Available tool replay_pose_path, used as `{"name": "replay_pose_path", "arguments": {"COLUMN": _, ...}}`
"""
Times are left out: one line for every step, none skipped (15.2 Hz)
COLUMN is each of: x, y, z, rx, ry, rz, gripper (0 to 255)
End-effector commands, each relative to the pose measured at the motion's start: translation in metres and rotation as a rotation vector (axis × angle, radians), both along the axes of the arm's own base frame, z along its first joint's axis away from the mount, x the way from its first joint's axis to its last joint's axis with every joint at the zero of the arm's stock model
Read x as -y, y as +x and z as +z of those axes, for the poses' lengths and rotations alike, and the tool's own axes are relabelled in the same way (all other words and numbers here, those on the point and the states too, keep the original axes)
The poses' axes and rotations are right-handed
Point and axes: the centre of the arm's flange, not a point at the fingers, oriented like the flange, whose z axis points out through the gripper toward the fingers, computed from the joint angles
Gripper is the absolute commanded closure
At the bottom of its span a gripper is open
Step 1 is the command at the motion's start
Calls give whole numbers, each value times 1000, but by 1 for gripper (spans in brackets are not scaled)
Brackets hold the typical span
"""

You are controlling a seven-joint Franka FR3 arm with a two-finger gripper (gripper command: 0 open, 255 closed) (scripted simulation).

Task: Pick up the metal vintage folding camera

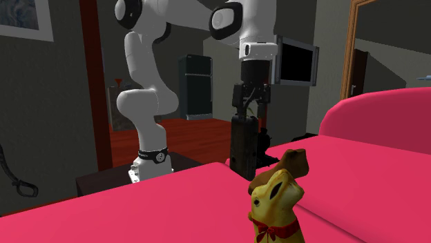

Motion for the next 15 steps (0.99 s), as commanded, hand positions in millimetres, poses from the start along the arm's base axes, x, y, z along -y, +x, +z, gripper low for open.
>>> {"name": "replay_pose_path", "arguments": {"x": -1, "y": 0, "z": -10, "rx": 1, "ry": 0, "rz": 0, "gripper": 0}}
{"name": "replay_pose_path", "arguments": {"x": -1, "y": 0, "z": -16, "rx": 1, "ry": 0, "rz": 0, "gripper": 0}}
{"name": "replay_pose_path", "arguments": {"x": -1, "y": 0, "z": -19, "rx": 1, "ry": 0, "rz": 0, "gripper": 0}}
{"name": "replay_pose_path", "arguments": {"x": -1, "y": 0, "z": -19, "rx": 1, "ry": 0, "rz": 0, "gripper": 0}}
{"name": "replay_pose_path", "arguments": {"x": 0, "y": -1, "z": -20, "rx": 1, "ry": 0, "rz": 0, "gripper": 255}}
{"name": "replay_pose_path", "arguments": {"x": -1, "y": -1, "z": -20, "rx": 1, "ry": 0, "rz": 0, "gripper": 255}}
{"name": "replay_pose_path", "arguments": {"x": -1, "y": -1, "z": -20, "rx": 1, "ry": 0, "rz": 0, "gripper": 255}}
{"name": "replay_pose_path", "arguments": {"x": -1, "y": 0, "z": -20, "rx": 1, "ry": 0, "rz": 0, "gripper": 255}}
{"name": "replay_pose_path", "arguments": {"x": -1, "y": -1, "z": -20, "rx": 1, "ry": 0, "rz": 0, "gripper": 255}}
{"name": "replay_pose_path", "arguments": {"x": -1, "y": -1, "z": -20, "rx": 1, "ry": 0, "rz": 0, "gripper": 255}}
{"name": "replay_pose_path", "arguments": {"x": -1, "y": -1, "z": -20, "rx": 1, "ry": 0, "rz": 0, "gripper": 255}}
{"name": "replay_pose_path", "arguments": {"x": -1, "y": -1, "z": -20, "rx": 1, "ry": 0, "rz": 0, "gripper": 255}}
{"name": "replay_pose_path", "arguments": {"x": -1, "y": -1, "z": -20, "rx": 1, "ry": 0, "rz": 0, "gripper": 255}}
{"name": "replay_pose_path", "arguments": {"x": -1, "y": 0, "z": -19, "rx": 1, "ry": 0, "rz": 0, "gripper": 255}}
{"name": "replay_pose_path", "arguments": {"x": -1, "y": 0, "z": -13, "rx": 1, "ry": 0, "rz": 0, "gripper": 255}}
